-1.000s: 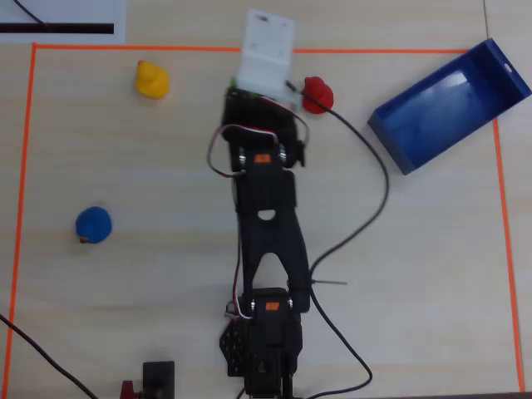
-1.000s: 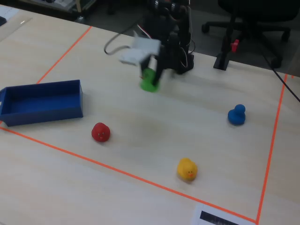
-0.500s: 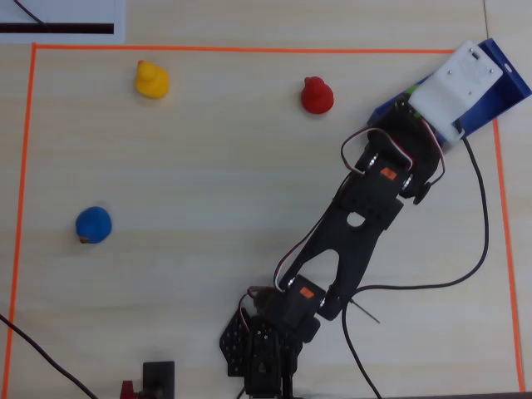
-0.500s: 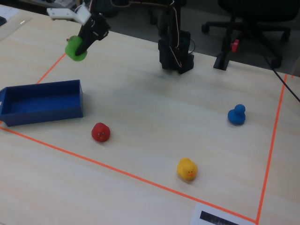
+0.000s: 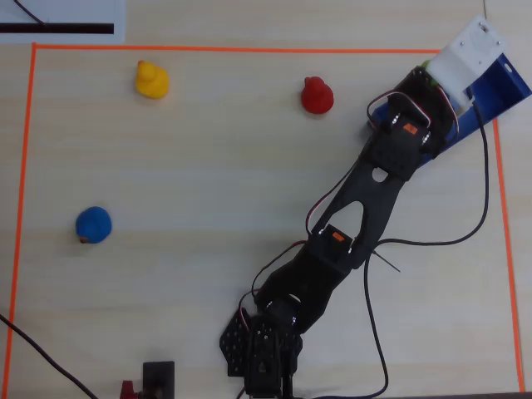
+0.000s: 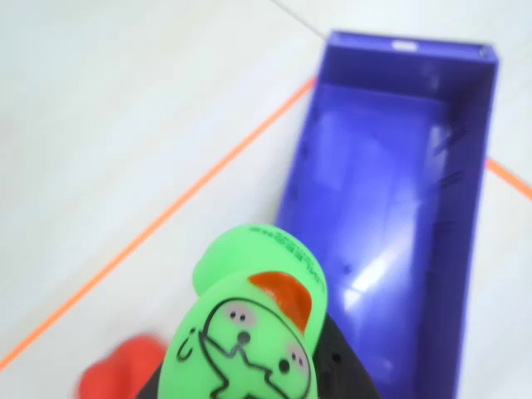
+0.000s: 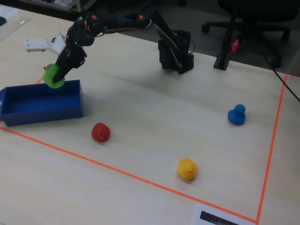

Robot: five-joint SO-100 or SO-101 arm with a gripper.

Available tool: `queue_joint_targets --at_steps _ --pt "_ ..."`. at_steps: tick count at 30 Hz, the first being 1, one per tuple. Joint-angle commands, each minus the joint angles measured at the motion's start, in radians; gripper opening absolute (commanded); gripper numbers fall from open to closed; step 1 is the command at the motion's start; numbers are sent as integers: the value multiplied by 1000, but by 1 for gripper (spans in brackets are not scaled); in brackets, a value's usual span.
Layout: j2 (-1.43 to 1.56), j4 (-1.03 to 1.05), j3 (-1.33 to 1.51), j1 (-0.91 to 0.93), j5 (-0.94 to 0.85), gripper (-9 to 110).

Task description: Grasp green duck and put it into box.

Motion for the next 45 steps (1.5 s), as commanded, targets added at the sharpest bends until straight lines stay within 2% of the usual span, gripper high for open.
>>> queue_joint_targets --at_steps 1,17,24,29,37,45 --pt "-52 -100 -69 51 -34 0" --pt "-362 -288 -216 103 -121 0" --pt "-448 -341 -238 97 -238 2" --pt "-477 -295 -264 98 -307 15" --pt "-453 -229 -281 106 -305 29" --pt "-336 -261 -264 100 -245 32"
